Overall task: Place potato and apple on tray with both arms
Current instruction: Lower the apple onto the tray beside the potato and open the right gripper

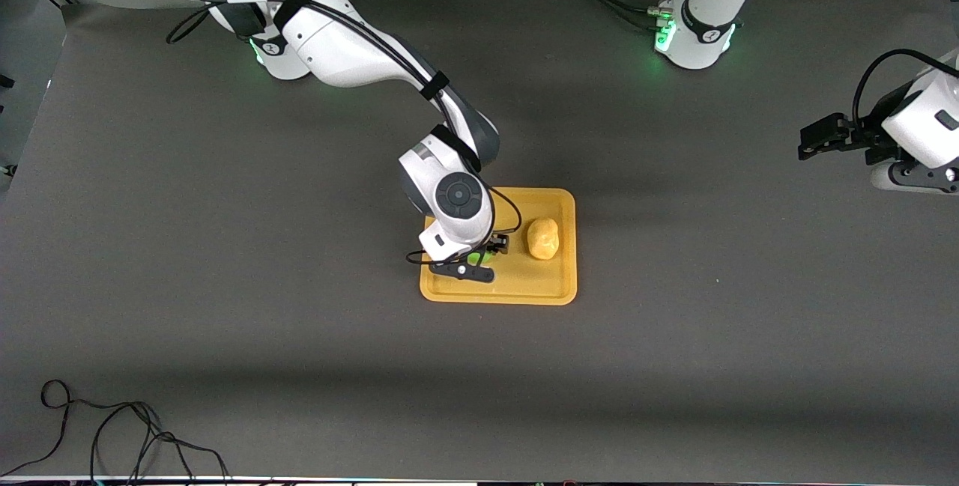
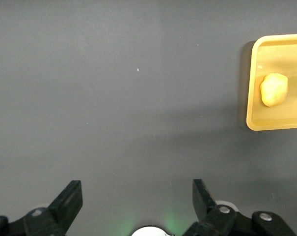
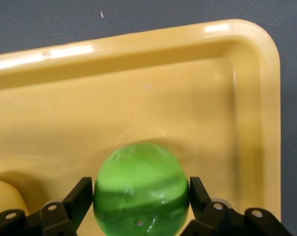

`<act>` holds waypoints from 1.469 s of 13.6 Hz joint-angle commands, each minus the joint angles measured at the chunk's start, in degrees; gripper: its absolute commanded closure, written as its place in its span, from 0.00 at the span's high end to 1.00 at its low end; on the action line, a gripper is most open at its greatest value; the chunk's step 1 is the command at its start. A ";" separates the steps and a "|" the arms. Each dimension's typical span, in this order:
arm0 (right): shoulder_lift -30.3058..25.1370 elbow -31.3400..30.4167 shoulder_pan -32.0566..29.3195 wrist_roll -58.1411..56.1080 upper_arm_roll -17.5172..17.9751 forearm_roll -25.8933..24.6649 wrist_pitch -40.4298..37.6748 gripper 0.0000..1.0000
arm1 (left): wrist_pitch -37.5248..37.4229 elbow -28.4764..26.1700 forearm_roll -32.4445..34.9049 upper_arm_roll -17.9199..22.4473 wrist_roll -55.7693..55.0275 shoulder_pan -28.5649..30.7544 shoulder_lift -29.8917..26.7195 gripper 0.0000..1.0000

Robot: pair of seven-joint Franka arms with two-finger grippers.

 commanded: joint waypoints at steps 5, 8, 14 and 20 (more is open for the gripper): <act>0.88 0.72 0.80 1.18 -0.54 -0.65 1.92 0.88 | 0.03 0.89 0.26 0.57 -0.55 -0.86 0.29 1.00; 0.79 0.90 0.80 1.27 -0.54 -0.21 1.83 1.00 | 0.82 0.89 0.26 0.57 -0.38 -0.86 0.29 1.00; -4.11 0.82 -0.42 0.39 -1.15 -0.30 1.04 1.00 | 0.20 0.80 -0.09 0.57 0.15 -0.60 0.29 1.00; -20.09 -3.39 -11.13 -12.67 -1.16 0.14 -13.54 1.00 | 0.38 0.80 0.26 0.57 0.15 -0.78 0.29 1.00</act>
